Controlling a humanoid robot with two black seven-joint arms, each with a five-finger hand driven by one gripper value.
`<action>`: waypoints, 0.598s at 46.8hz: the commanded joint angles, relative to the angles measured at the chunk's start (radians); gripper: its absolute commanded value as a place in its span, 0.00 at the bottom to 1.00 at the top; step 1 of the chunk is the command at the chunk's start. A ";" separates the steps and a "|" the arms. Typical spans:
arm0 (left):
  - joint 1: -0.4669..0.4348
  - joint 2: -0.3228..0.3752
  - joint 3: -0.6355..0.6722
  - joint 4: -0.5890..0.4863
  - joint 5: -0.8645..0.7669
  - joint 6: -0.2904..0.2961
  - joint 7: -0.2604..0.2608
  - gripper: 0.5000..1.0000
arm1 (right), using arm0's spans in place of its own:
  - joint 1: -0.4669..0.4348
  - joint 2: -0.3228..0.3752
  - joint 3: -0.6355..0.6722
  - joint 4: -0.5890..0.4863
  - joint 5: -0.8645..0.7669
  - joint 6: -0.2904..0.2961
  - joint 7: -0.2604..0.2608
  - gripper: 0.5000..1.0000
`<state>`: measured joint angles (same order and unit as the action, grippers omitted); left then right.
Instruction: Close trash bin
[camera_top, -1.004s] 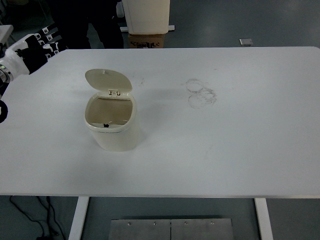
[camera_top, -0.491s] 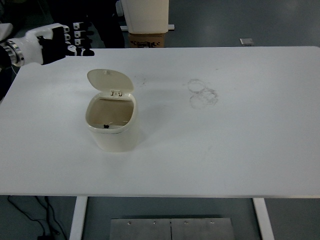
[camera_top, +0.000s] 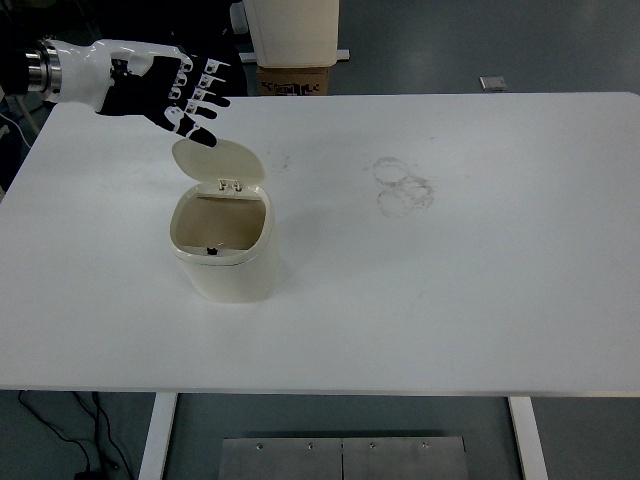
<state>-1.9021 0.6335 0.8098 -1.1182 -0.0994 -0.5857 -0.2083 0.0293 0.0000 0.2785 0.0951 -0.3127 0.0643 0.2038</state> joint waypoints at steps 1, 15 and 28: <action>-0.028 0.000 0.003 -0.006 0.058 -0.025 0.000 1.00 | 0.000 0.000 0.001 0.000 0.000 0.000 0.000 0.98; -0.103 0.003 0.003 -0.060 0.173 -0.025 0.003 1.00 | 0.000 0.000 0.001 0.000 0.000 0.000 0.000 0.98; -0.158 0.002 0.006 -0.124 0.201 -0.025 0.026 1.00 | 0.000 0.000 -0.001 0.000 0.000 0.000 0.000 0.98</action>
<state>-2.0526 0.6353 0.8161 -1.2279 0.0999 -0.6111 -0.1999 0.0291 0.0000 0.2790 0.0951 -0.3130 0.0644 0.2040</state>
